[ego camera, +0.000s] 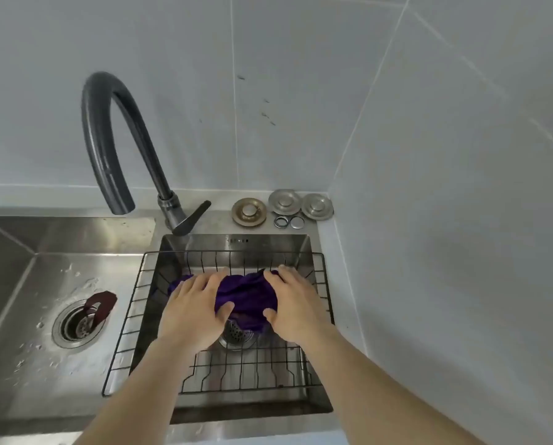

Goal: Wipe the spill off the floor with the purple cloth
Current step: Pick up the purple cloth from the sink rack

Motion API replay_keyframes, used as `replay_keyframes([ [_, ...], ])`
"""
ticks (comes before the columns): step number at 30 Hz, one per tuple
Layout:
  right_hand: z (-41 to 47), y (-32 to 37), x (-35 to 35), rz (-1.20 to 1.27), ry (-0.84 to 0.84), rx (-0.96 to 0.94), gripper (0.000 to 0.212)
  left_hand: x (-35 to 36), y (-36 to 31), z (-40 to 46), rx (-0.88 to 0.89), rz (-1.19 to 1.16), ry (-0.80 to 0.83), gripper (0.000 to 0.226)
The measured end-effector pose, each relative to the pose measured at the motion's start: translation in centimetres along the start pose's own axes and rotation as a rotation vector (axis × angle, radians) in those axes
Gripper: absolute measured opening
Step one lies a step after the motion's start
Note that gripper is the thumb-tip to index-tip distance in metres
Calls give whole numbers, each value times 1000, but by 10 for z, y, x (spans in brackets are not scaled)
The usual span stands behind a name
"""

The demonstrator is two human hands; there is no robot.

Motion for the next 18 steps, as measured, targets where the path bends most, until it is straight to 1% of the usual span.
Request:
replay_keyframes([
  [3,21,-3,14,5,16,-5,80,19,9,23,-2,18,27,69],
  [7,38,-10,39,30,49,21,82,47,24,37,-48,33,90,70],
  [10,43,-14,45,3,31,35,80,54,31,40,-62,50,73,67],
  [12,46,-16,46,-12,5,33,71,53,30,40,-63,63,30,64],
  [15,49,-18,45,-68,-50,34,52,51,30,41,-79,96,-19,57],
  [18,49,-19,41,-122,-67,44,38,50,28,42,-72,109,-35,40],
])
Point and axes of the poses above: each hand's wrist, its own z-axis towards the middle knuckle, its own x-axis out of the palm, y = z × x, the point moved 8 cm from there along z, towards the middle knuckle, and after that the axes turned 11 degrees about y, right-handed, at the moved point
